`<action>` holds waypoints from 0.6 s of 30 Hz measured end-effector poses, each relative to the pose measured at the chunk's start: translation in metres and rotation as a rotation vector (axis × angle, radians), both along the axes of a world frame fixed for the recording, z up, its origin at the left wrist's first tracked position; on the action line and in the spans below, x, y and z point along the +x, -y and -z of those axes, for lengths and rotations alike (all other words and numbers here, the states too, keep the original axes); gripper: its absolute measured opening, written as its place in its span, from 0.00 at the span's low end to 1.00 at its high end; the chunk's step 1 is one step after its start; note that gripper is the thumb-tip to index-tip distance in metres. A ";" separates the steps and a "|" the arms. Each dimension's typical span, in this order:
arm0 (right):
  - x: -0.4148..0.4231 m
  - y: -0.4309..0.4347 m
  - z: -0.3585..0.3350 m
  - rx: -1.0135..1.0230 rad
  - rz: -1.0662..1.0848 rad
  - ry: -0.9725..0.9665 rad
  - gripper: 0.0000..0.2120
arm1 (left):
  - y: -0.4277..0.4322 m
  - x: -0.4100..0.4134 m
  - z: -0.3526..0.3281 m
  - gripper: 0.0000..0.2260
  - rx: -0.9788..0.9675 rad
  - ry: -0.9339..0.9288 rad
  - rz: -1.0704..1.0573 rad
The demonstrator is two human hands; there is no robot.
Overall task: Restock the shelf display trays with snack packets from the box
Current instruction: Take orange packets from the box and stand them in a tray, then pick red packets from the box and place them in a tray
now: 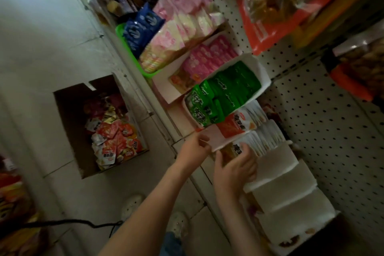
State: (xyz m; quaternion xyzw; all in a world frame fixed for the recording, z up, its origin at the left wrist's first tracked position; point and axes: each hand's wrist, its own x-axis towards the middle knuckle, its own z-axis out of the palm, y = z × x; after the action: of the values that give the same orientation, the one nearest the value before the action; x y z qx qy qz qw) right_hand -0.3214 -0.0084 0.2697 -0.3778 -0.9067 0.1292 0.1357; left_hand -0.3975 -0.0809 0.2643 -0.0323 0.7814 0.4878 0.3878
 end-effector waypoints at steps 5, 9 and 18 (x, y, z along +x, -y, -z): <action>-0.041 0.065 0.005 -0.159 -0.311 0.051 0.24 | 0.081 -0.025 0.010 0.09 -0.027 -0.072 -0.189; -0.081 0.104 0.018 -0.248 -0.500 0.084 0.17 | 0.139 -0.039 0.019 0.10 -0.053 -0.097 -0.326; -0.155 0.209 0.128 -0.636 -0.716 0.421 0.20 | 0.271 -0.053 0.124 0.12 -0.293 -0.031 -0.500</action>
State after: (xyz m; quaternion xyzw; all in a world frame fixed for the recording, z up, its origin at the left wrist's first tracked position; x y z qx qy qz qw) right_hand -0.4759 -0.2175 0.1418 -0.0843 -0.9028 0.3577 -0.2235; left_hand -0.4503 -0.3516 0.1403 -0.2720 0.8172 0.4507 0.2348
